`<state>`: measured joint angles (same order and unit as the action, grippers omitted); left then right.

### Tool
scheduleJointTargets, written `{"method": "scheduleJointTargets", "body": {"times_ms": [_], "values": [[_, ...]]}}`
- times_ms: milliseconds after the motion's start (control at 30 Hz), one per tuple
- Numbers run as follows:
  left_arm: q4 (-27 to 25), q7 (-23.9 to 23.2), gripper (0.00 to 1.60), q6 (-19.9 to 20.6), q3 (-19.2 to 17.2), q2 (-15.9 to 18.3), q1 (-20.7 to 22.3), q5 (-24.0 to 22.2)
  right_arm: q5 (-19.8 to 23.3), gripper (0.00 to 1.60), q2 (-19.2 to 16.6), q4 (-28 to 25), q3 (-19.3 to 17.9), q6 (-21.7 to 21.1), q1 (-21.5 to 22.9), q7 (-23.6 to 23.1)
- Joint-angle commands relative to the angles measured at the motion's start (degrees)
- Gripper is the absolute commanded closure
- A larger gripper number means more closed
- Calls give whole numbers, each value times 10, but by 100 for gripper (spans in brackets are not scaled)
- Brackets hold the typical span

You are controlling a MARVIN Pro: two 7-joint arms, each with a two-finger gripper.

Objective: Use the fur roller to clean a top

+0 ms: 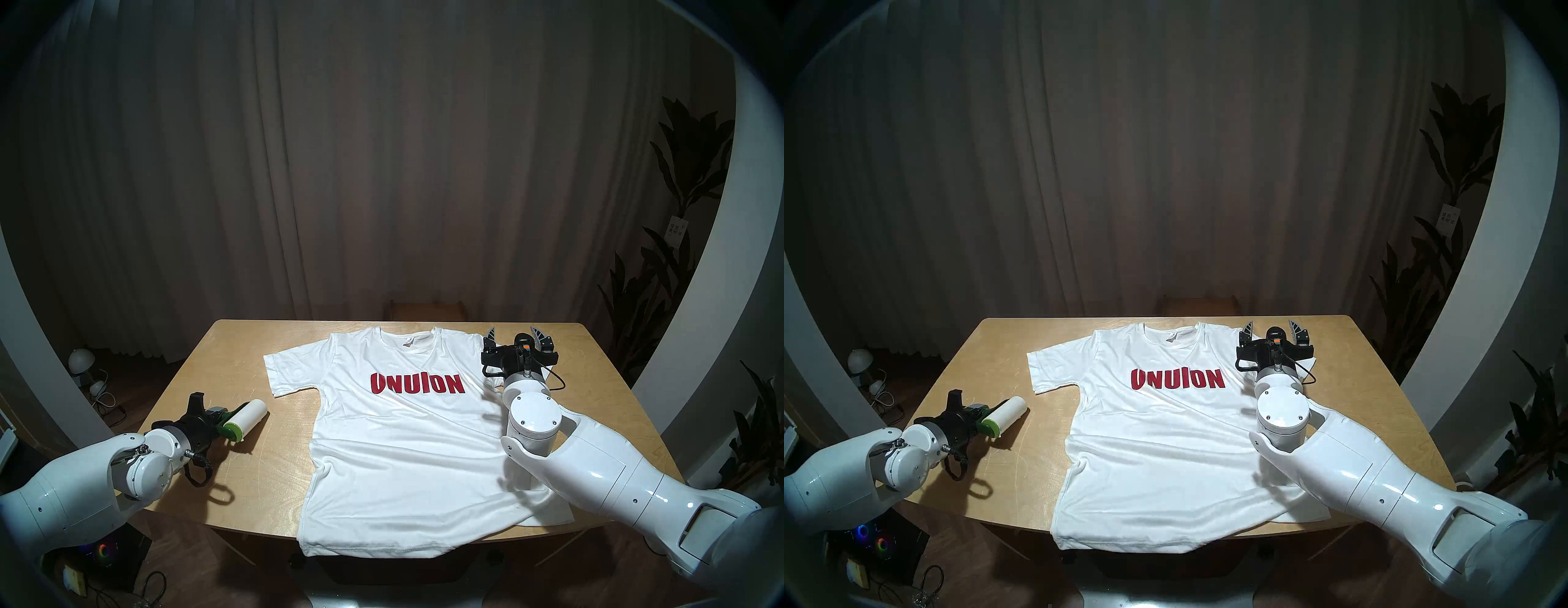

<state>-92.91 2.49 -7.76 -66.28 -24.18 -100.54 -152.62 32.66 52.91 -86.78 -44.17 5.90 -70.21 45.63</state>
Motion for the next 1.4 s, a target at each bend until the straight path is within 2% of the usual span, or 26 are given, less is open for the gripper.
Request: {"method": "scheduleJointTargets", "body": {"times_ms": [0, 67, 100, 133, 167, 200, 233, 367, 633, 800, 833, 900, 1133, 1367], "values": [[-7, 10, 83, 6, 3, 1, 19, 14, -2, 0, 7, 7, -2, 10, 16, -13], [-9, 11, 78, 5, 4, 1, 18, 17, -1, 0, 8, 12, -2, 12, 17, -17], [-10, 16, 60, 7, 5, 4, 18, 19, -1, 0, 9, 13, -2, 12, 18, -18], [-11, 19, 52, 5, 7, 6, 19, 23, -1, 0, 9, 12, -2, 10, 19, -19], [-12, 21, 19, 4, 6, 5, 18, 22, -1, 0, 10, 13, -1, 10, 20, -20], [-14, 24, 6, 2, 6, 6, 18, 22, -1, 0, 11, 16, -1, 11, 21, -22], [-15, 27, 0, 0, 6, 7, 19, 24, -1, 0, 12, 18, -1, 12, 21, -24], [-30, 43, 0, -15, 2, 17, 12, 15, -1, 0, 14, 19, -2, 9, 24, -28], [-94, 81, 0, -61, -17, 75, -26, -16, 0, 0, 17, 28, -5, 11, 29, -38], [-125, 91, 0, -113, -24, 103, -45, -14, 2, 0, 16, 34, -6, 16, 28, -47], [-125, 91, 0, -113, -24, 103, -45, -14, 2, 0, 16, 34, -6, 16, 28, -47], [-144, 85, 0, -148, -31, 120, -57, -12, 4, 0, 14, 39, -8, 20, 26, -53], [-168, 60, 0, -222, -30, 144, -63, 106, 7, 0, 17, 44, -8, 19, 27, -61], [-183, 60, 0, -287, -39, 156, -63, 205, 13, 0, 23, 57, -6, 19, 28, -73]]}}
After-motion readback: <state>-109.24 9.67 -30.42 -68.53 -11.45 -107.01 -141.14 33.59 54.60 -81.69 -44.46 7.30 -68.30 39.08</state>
